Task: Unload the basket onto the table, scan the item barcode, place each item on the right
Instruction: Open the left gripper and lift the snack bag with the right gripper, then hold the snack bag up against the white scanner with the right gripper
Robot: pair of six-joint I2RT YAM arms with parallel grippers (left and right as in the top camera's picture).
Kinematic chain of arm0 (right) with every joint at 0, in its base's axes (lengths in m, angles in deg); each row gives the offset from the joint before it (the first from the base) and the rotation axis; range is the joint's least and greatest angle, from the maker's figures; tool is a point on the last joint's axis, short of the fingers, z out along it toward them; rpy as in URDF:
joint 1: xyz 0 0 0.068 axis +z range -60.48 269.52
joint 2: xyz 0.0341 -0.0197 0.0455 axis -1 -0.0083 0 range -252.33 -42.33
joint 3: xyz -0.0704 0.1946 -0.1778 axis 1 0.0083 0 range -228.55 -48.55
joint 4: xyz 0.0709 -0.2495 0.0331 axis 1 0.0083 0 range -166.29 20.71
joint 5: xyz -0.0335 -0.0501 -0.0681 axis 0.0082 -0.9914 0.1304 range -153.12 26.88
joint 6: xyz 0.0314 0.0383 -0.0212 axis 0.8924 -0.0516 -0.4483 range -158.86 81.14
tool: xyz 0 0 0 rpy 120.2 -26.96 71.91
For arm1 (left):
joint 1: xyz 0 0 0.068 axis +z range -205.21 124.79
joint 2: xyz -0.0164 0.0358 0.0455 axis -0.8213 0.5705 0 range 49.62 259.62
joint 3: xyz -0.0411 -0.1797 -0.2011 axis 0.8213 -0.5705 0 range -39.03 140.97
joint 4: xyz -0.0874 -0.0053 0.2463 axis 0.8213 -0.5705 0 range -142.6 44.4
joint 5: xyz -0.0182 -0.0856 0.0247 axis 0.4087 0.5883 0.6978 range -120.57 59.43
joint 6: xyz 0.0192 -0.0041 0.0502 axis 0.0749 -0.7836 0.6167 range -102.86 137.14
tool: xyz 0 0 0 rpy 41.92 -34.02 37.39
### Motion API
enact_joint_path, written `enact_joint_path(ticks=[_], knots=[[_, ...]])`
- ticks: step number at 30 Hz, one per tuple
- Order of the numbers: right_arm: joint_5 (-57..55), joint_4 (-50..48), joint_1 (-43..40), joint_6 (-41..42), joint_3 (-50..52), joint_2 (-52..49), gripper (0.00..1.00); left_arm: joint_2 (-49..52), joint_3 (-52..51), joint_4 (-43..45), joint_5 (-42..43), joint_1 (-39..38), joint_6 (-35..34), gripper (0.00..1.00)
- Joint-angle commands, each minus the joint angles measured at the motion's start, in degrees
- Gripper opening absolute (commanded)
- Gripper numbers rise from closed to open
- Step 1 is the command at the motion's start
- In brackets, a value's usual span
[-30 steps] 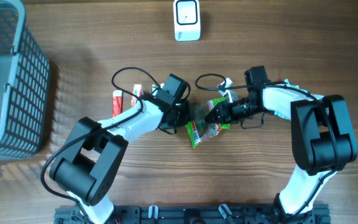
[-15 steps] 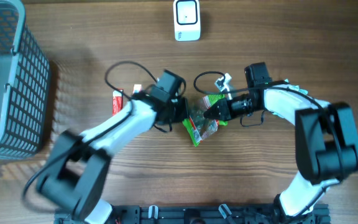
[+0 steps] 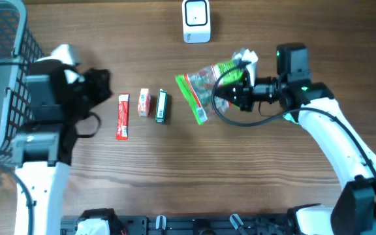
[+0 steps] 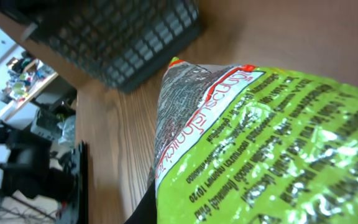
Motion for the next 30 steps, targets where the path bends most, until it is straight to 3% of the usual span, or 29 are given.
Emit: enact_joint_path(ticks=[1,2,3,5,6,8,12,14,26,30], knots=[[-4.3,4.7,4.0,1.1,-10.8,2.0,0.04,0.0,0.0,-0.9,-0.6,6.9,2.0,0.37],[-9.5,8.3,6.2,-1.7,-13.9,2.0,0.04,0.0,0.0,-0.9,-0.6,8.3,2.0,0.38],[-16.2,11.6,8.7,-4.7,-16.8,2.0,0.04,0.0,0.0,-0.9,-0.6,9.7,1.9,0.49],[-25.7,15.1,13.0,-9.5,-20.2,2.0,0.04,0.0,0.0,-0.9,-0.6,11.3,1.9,0.88],[-30.1,15.9,15.1,-11.5,-21.8,1.9,0.04,0.0,0.0,-0.9,-0.6,11.7,1.9,1.00],[-36.5,15.2,18.2,-15.3,-22.7,1.9,0.04,0.0,0.0,-1.2,-0.6,11.9,1.9,1.00],[-45.1,14.6,25.0,-38.2,-22.7,1.3,0.04,0.0,0.0,-1.6,-0.6,11.9,1.9,1.00],[-49.2,12.9,27.5,-45.2,-22.7,0.7,0.04,0.0,0.0,-1.6,-0.6,11.9,1.9,1.00],[-61.8,-7.9,29.4,-55.3,-23.0,-11.0,0.04,0.0,0.0,-1.6,-0.6,11.9,1.9,1.00],[-66.2,-12.0,27.3,-60.3,-28.3,-18.1,0.04,0.0,0.0,-1.6,-0.6,11.9,1.9,1.00]])
